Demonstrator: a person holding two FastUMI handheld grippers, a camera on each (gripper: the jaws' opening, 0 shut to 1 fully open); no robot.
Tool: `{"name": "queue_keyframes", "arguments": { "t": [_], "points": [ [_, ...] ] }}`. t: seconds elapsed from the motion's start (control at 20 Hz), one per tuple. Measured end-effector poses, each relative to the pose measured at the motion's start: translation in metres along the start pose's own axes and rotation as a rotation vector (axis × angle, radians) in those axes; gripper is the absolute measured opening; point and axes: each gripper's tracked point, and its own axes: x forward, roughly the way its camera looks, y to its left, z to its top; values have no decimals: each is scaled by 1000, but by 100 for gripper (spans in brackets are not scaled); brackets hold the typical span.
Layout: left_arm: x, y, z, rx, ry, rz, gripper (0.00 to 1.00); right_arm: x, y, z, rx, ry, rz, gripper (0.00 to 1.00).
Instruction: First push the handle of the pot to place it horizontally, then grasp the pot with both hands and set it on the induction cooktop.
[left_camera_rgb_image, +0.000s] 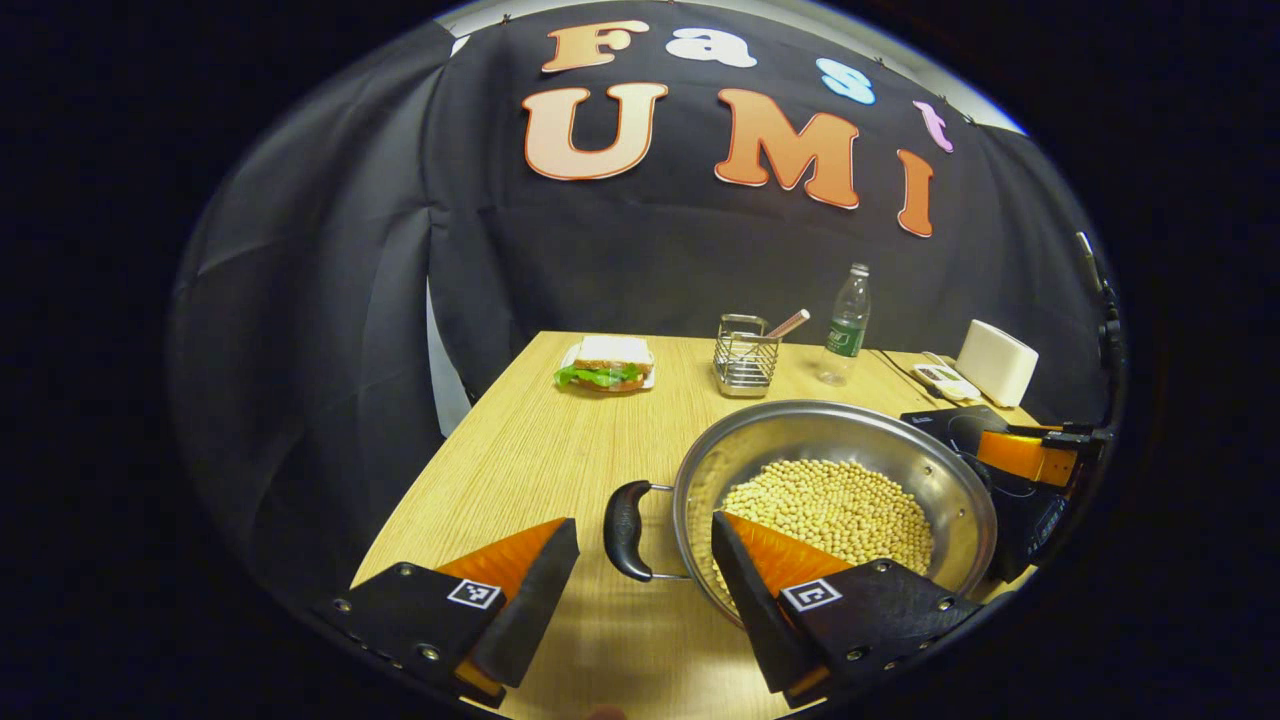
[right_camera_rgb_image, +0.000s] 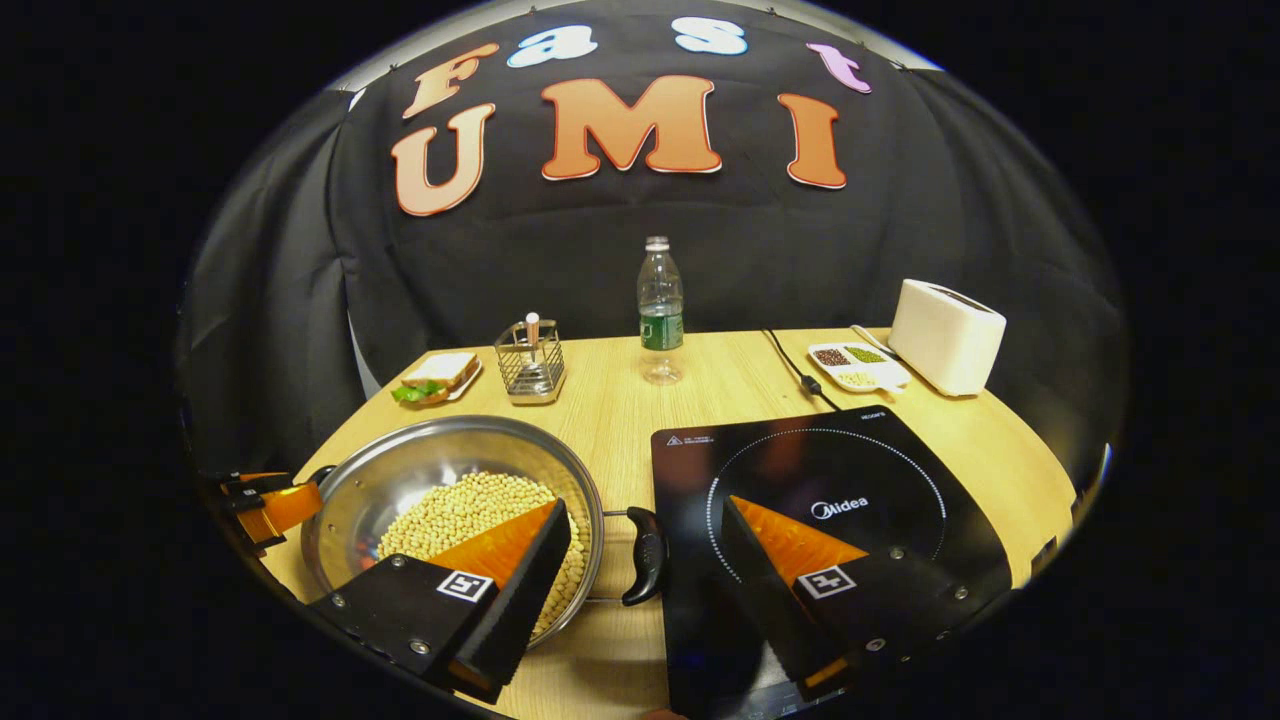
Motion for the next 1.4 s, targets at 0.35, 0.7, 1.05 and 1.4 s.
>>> {"name": "queue_keyframes", "arguments": {
  "t": [0.35, 0.7, 1.05, 1.4],
  "points": [
    [29, 3, -11, -22, 43, -26, 88, 20, 10, -25, -14, 89, -6, 95],
    [36, -10, -14, -32, 69, -79, 88, 25, 10, -29, -8, 118, -11, 76],
    [31, -14, -13, -70, 100, -24, 56, 25, 9, -28, 10, 128, 21, 54],
    [16, -16, -1, -79, 43, -22, 54, -5, -16, 0, 43, 79, 41, 53]
  ]
}}
